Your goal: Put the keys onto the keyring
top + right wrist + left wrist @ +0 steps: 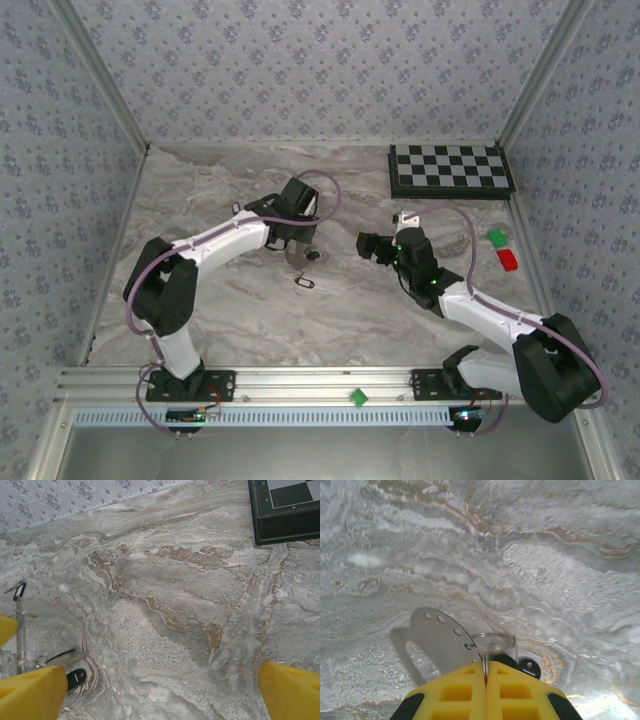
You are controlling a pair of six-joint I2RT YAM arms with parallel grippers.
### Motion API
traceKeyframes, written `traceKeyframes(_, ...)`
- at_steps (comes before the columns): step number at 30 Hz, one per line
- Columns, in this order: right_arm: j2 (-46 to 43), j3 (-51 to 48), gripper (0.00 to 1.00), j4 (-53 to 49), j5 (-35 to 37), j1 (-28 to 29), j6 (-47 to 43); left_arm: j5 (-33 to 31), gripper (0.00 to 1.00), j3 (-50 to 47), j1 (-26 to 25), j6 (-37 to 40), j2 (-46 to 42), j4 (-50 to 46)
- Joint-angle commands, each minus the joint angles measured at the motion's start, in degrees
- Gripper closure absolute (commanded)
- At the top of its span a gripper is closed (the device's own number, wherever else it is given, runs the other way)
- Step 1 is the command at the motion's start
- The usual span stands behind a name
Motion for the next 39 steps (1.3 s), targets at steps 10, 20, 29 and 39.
traceKeyframes(10, -2.32, -1.07, 0.01, 5.38, -3.03, 0.68, -2.31, 7.3, 1.0, 0.07, -2.05, 3.6, -8.42, 3.3)
traceKeyframes(20, -5.4, -1.59, 0.01, 6.66, -7.28, 0.78, -5.39, 17.44, 1.0, -8.88, -2.15, 4.61, -16.19, 18.33)
traceKeyframes(29, -7.35, 4.07, 0.0, -2.23, -3.69, 3.13, -9.48, 15.21, 1.0, -14.94, -1.98, 4.37, -21.62, 21.57)
traceKeyframes(39, -6.35, 5.85, 0.21, -1.22, -9.27, 7.61, -12.56, 16.85, 1.0, -23.31, -0.99, 5.06, -29.9, 23.9)
